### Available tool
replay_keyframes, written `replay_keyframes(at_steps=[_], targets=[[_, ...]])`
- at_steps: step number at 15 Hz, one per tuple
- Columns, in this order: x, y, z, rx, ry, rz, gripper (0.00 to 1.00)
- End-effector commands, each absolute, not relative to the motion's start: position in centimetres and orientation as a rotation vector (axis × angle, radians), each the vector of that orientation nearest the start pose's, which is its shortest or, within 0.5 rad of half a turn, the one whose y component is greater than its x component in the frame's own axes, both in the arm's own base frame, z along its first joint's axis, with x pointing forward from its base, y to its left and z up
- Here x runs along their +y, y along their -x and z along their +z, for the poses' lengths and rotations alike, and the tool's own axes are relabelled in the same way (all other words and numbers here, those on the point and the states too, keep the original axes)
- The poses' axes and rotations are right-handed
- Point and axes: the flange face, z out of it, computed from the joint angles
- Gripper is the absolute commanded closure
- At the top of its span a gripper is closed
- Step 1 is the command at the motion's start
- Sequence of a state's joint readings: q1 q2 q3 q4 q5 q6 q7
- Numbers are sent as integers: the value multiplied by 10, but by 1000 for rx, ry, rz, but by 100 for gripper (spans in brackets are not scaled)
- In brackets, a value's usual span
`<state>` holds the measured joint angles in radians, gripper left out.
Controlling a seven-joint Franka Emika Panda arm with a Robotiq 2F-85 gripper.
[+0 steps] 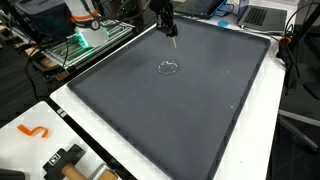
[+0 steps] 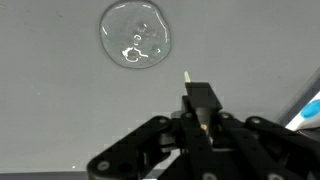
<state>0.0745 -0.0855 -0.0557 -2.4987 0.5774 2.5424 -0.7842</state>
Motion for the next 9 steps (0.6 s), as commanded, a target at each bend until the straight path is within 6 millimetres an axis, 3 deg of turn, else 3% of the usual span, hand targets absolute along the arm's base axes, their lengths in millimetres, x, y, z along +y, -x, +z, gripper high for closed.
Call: replay_keyframes(at_steps=[1,9], targets=[[6,-475,340,-442,2842,-279,97],[25,-487,384,-386,2957,-178,97]])
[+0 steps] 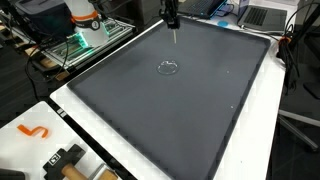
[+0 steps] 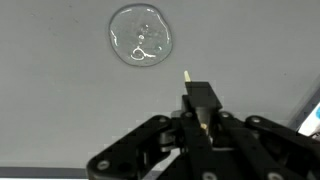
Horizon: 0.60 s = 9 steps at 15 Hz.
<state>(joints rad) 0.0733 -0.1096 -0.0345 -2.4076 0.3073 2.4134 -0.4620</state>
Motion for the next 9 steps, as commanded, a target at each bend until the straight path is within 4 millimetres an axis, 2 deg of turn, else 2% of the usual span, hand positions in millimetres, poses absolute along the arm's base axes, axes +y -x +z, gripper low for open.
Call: replay_keyframes(at_steps=[1,9], targets=[[27,-487,391,-378,2968,-170,97],[45,-487,429,-351,3017,-142,97]])
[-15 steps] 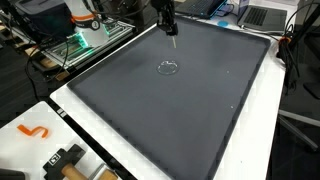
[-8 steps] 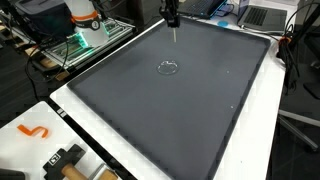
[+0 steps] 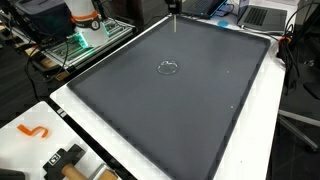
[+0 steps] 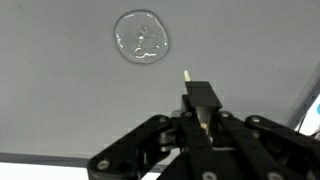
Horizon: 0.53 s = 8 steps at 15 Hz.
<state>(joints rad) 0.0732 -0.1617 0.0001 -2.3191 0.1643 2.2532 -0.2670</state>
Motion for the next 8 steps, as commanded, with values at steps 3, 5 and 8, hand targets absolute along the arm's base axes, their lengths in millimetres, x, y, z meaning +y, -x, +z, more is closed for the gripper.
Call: replay_keyframes(at_steps=[3,5,8], targets=[[46,-492,428,-365,2994,-169,87],[46,-492,430,-365,2993,-174,87],[46,-492,431,-365,2993,-174,87]])
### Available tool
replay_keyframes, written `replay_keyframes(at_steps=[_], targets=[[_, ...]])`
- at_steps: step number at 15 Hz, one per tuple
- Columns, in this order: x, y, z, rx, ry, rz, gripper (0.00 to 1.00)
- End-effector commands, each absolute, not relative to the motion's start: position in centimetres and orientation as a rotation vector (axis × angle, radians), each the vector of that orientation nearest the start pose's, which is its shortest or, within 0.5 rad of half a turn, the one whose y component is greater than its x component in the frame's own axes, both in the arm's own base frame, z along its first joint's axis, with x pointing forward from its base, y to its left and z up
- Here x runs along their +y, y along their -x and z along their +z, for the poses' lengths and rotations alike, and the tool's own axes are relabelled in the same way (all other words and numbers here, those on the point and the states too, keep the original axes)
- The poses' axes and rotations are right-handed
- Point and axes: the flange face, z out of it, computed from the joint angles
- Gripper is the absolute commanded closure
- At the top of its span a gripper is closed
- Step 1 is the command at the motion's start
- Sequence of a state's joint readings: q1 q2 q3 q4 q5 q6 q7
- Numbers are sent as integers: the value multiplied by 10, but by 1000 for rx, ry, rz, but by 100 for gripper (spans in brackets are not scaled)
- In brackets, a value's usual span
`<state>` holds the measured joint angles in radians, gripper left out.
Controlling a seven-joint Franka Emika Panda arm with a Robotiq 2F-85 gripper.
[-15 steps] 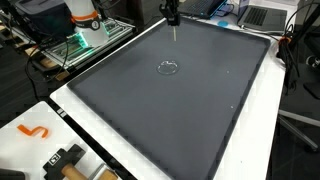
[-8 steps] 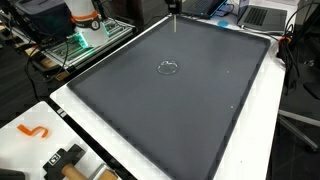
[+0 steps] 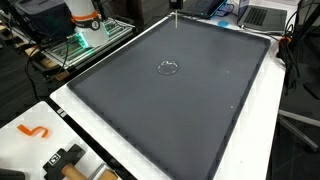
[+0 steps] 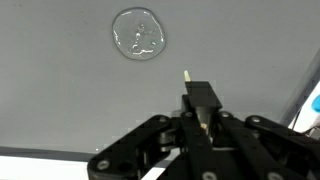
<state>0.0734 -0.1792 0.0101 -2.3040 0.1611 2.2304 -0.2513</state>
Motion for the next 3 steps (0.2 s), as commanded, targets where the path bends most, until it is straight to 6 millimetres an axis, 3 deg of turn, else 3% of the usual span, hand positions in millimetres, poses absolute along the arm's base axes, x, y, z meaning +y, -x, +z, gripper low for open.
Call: replay_keyframes(at_steps=[1,3], targets=[[46,-492,431,-365,2993,-174,87],[46,-492,431,-364,2994,-174,87]])
